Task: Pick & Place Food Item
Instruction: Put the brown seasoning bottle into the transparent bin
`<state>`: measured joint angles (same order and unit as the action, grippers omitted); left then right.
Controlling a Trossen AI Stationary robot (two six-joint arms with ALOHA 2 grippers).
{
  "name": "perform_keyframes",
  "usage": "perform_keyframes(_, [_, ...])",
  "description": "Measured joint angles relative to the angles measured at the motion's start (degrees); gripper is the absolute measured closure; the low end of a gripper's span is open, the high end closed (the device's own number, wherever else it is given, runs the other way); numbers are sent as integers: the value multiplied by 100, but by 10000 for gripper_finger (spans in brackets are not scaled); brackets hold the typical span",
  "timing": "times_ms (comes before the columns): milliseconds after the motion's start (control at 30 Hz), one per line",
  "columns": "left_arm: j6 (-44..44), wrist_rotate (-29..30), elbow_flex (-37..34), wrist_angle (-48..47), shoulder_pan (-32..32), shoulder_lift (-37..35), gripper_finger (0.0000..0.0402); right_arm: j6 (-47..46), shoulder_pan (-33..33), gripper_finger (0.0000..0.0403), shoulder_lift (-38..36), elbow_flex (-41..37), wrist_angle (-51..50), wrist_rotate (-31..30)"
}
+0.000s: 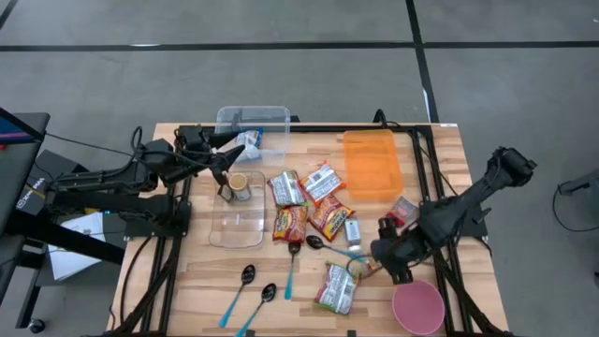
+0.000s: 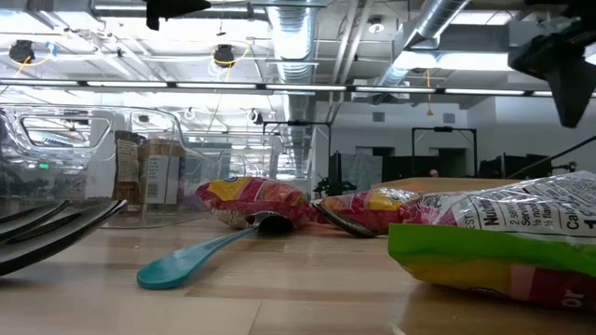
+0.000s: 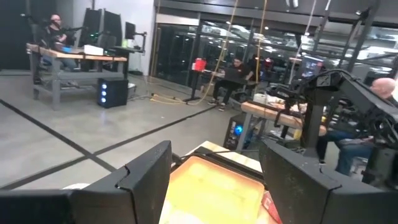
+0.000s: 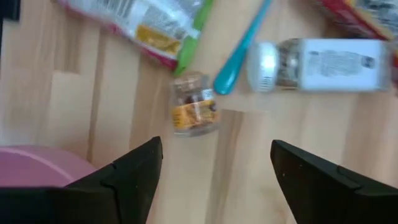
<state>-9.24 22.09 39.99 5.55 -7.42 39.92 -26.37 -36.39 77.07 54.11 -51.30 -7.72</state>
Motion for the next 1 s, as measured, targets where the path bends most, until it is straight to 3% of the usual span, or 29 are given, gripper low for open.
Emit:
perform_keyframes(233, [-1,-152,0,-29,2,0,164,136,-191,111,722,2,876,5])
perform_keyframes(567, [29,-251,0,-41,2,0,164,-64,-181,111,1680,2,882,-11])
perform_keyframes(1000, [40,-456,0,-36,2,0,164,-360,-165,112,1789,-157,826,37])
